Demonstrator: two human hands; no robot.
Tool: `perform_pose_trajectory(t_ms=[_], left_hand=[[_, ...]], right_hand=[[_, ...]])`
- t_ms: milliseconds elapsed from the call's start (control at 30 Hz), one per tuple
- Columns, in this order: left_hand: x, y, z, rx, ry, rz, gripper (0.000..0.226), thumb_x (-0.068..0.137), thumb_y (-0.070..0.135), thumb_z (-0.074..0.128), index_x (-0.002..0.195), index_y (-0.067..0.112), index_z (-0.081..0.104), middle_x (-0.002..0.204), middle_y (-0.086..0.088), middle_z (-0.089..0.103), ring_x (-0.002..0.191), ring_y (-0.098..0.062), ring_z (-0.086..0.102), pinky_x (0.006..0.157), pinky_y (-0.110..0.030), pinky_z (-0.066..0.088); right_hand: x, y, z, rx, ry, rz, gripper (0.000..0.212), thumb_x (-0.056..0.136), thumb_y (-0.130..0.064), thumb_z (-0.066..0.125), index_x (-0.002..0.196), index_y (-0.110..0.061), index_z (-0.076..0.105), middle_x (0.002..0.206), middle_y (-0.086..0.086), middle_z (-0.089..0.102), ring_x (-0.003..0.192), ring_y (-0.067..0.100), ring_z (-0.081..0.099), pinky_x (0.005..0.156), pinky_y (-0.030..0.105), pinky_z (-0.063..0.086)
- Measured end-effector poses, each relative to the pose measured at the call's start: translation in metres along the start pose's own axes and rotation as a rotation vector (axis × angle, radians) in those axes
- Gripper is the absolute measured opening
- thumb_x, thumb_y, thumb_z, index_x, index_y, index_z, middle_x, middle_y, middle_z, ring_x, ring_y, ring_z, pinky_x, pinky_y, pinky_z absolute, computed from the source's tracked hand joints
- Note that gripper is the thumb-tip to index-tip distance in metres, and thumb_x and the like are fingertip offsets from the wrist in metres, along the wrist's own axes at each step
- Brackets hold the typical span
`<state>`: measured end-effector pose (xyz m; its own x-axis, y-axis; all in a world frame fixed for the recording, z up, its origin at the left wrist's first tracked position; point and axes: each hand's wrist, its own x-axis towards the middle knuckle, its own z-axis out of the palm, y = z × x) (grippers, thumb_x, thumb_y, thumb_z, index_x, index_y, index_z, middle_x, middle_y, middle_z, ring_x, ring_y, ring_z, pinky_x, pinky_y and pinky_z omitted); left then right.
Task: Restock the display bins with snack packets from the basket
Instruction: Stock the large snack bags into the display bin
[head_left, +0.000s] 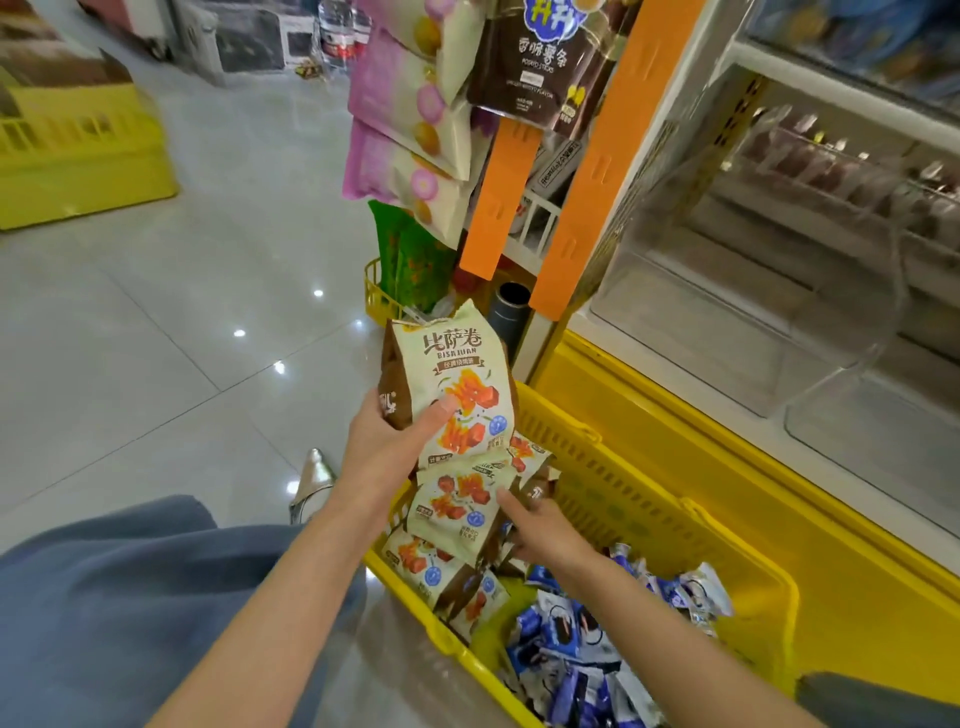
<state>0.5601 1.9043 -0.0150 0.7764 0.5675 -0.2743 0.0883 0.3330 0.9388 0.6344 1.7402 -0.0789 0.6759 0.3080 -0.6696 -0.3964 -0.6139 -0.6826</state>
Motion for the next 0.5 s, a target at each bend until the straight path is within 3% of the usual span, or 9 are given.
perform_pose_trajectory(t_ms=[133,233,367,500], left_hand=[[-0.001,0.001,-0.006,0.072,0.033,0.073,0.046,0.070,0.034,0.076,0.110,0.030,0.054,0.099,0.008,0.069,0.081,-0.009,0.070,0.056,-0.020,0.054],[-0.002,0.003,-0.009,0.096,0.052,0.089,0.048,0.073,0.033,0.075,0.115,0.028,0.053,0.102,0.007,0.068,0.086,-0.011,0.069,0.061,-0.025,0.057],[0.000,0.002,-0.014,0.105,0.077,0.115,0.041,0.073,0.034,0.074,0.108,0.034,0.052,0.103,0.006,0.067,0.090,-0.014,0.068,0.064,-0.029,0.058],[0.000,-0.002,-0.015,0.197,0.128,0.196,0.037,0.074,0.029,0.075,0.096,0.042,0.049,0.095,0.017,0.063,0.088,-0.008,0.065,0.061,-0.021,0.054]], right_hand=[[0.019,0.005,0.021,0.233,0.027,0.102,0.050,0.085,-0.042,0.064,0.120,-0.008,0.054,0.119,0.008,0.064,0.102,0.022,0.063,0.077,0.030,0.054],[0.025,0.011,0.024,0.333,0.081,0.117,0.039,0.079,-0.032,0.073,0.108,-0.009,0.060,0.110,0.008,0.068,0.098,0.022,0.065,0.085,0.035,0.054],[0.018,0.009,0.014,0.458,0.012,0.163,0.050,0.075,-0.028,0.077,0.115,-0.005,0.058,0.108,0.010,0.069,0.101,0.025,0.065,0.093,0.038,0.052],[-0.006,-0.001,-0.003,0.444,-0.025,0.086,0.040,0.077,-0.032,0.074,0.105,-0.005,0.065,0.096,0.009,0.074,0.091,0.022,0.069,0.076,0.031,0.056]])
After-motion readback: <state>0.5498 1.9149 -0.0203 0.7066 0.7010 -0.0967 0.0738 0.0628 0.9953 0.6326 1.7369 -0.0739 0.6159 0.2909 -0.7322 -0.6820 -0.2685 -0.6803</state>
